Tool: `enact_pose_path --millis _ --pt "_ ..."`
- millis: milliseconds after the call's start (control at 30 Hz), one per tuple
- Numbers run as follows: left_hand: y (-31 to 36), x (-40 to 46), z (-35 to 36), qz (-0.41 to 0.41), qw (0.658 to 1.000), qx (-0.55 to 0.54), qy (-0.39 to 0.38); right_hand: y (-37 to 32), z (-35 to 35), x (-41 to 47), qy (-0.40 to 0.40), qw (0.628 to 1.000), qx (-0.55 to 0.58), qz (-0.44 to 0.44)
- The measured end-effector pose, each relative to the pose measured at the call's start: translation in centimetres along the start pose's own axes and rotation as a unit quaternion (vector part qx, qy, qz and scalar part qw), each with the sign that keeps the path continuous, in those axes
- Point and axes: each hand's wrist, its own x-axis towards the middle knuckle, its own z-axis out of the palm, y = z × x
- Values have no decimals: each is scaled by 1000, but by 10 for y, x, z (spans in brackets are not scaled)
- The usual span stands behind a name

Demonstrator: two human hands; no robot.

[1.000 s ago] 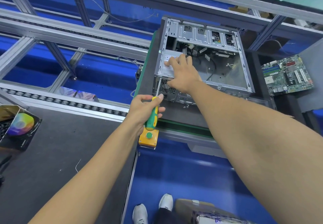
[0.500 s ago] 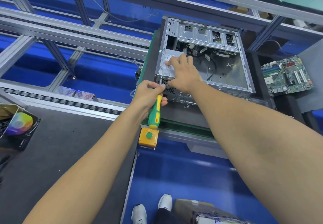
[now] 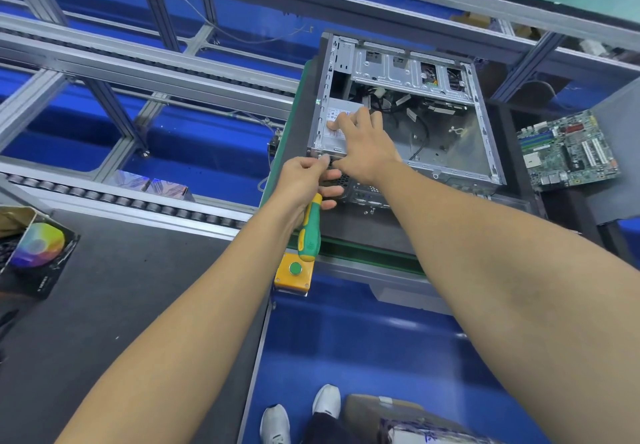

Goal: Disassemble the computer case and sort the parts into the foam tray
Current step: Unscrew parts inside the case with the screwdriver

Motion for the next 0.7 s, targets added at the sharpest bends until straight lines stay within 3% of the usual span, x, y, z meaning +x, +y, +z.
enact_pose_path --millis 200,467,600,700 --pt "1 15 3 -16 998 -23 50 1 0 0 0 1000 2 -3" --pt "-20 21 -3 25 999 5 30 -1 -3 -1 -11 1000 1 -3" --pt "-46 22 -5 68 984 162 20 -1 -4 0 -21 1000 1 -2" --pt "-70 25 -7 140 896 419 43 -1 -4 -2 -18 1000 9 -9"
